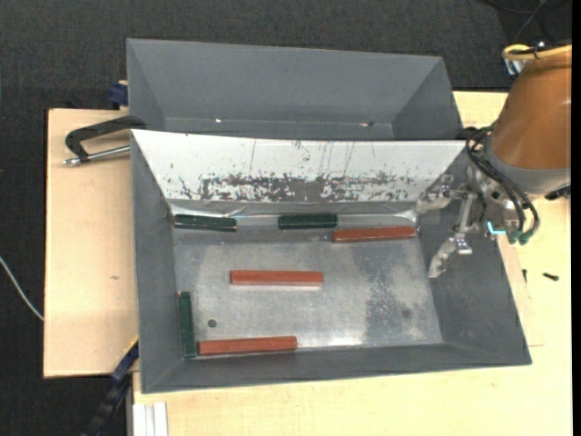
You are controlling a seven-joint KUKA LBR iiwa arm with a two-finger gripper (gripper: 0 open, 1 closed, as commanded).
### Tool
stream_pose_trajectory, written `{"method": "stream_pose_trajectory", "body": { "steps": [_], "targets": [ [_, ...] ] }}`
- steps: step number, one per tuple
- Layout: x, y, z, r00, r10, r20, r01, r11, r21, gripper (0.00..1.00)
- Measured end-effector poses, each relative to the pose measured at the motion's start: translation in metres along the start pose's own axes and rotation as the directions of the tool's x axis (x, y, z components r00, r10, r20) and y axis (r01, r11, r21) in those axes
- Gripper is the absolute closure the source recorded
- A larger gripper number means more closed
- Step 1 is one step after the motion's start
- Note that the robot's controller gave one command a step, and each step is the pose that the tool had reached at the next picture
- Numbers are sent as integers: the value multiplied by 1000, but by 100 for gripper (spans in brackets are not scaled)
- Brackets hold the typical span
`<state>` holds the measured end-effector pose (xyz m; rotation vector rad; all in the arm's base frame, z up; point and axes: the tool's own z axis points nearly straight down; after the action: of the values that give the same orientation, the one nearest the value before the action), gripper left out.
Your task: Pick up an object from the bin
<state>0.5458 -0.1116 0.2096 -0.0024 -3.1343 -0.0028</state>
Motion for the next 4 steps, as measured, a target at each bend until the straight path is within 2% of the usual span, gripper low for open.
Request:
{"method": "stream_pose_trajectory", "body": {
  "steps": [1, 2, 3, 4],
  "targets": [
    [-2, 0, -5, 1000, -1, 9, 1, 1000, 2, 0],
    [-19, 7, 33, 997, -81, 13, 81, 997, 3, 0],
    [-29, 20, 68, 1000, -30, 7, 30, 1000, 1, 0],
    [-50, 55, 132, 1000, 13, 10, -13, 1000, 2, 100]
  ]
}}
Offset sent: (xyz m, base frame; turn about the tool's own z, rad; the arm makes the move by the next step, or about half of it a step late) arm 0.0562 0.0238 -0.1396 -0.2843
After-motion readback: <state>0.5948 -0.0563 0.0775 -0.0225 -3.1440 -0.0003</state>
